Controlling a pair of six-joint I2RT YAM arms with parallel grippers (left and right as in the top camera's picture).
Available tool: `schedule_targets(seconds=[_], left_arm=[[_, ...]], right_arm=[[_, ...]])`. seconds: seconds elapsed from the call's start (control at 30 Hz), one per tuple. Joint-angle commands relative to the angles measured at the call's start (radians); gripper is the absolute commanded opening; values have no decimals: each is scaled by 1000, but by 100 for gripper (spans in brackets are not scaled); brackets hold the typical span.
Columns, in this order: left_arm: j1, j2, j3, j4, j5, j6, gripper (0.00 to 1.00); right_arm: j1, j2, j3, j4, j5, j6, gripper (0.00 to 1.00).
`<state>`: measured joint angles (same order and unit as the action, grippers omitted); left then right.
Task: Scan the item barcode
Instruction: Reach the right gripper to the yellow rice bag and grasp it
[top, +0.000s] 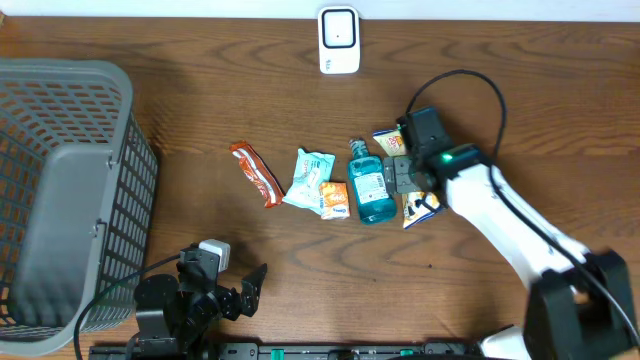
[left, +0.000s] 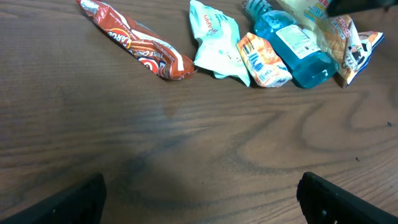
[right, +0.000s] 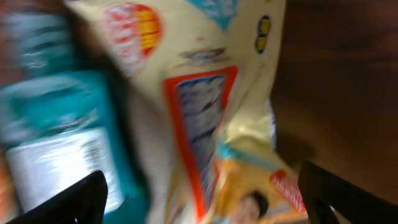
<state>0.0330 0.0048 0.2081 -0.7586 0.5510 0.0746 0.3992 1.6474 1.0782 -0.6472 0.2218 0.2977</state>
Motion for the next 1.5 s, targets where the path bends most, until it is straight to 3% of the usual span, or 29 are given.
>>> schedule_targets(seconds=[0.0,0.2,0.27,0.33,0.4,0.47,0.6,0.83,1.0,1.17,1.27,1.4,1.47], left_arm=[[7,-1,4,-4,2,-2,98],[7,-1,4,-4,2,-2,98],[7,-1,4,-4,3,-2,98],[7,-1,4,-4,2,-2,98],[7,-1,4,-4,2,-2,98],[7,-1,4,-4,2,-2,98],[7,-1,4,-4,2,-2,98],[7,-1,4,-4,3,-2,98],[7,-1,4,-4,2,-2,98],[7,-1,4,-4,2,-2,98],[7,-1,4,-4,3,-2,98],[7,-1,4,-4,2,-2,98],[7,-1,4,-4,2,-2,98]], right_arm=[[10,101,14,39,128,65,88],[25,214,15,48,148,64,78],[32,236,14,56,173,48,69],[37,245,15,56,172,11,48],[36,240,23,34,128,28,14],[25,231,55,-6,47,31,1],[-50,187,202,-177,-251,-18,1],[-222,121,410,-538,-926,-341,1],[-331,109,422,-756,-1264,-519,1],[-362,109,419,-935,-1429,-566,1],[-360,109,419,-943,-1463,-769,1],[-352,109,417,-1054,-1516,-1212,1],[-333,104,410,-1055,-1553,-1305,1]])
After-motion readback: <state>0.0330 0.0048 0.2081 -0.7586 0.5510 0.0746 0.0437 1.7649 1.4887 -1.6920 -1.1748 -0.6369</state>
